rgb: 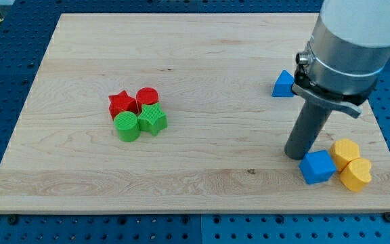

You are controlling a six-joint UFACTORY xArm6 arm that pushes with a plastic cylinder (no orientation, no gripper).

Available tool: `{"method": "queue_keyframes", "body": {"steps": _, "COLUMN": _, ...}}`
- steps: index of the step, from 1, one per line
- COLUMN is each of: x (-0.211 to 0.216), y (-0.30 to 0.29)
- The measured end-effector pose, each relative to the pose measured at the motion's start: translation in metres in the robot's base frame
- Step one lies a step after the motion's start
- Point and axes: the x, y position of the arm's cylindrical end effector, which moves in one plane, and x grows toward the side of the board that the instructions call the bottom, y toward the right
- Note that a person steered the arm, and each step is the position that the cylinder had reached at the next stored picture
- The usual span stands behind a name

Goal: Move the blue cube into the yellow blocks

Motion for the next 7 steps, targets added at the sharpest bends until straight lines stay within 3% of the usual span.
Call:
{"method": "queue_keyframes", "body": {"steps": 4, "x": 0.0, "y": -0.015}}
{"method": "queue_keyframes", "body": {"steps": 5, "x": 0.015, "y": -0.037}}
{"method": "queue_keyframes", "body": {"steps": 7, "x": 0.03, "y": -0.022}}
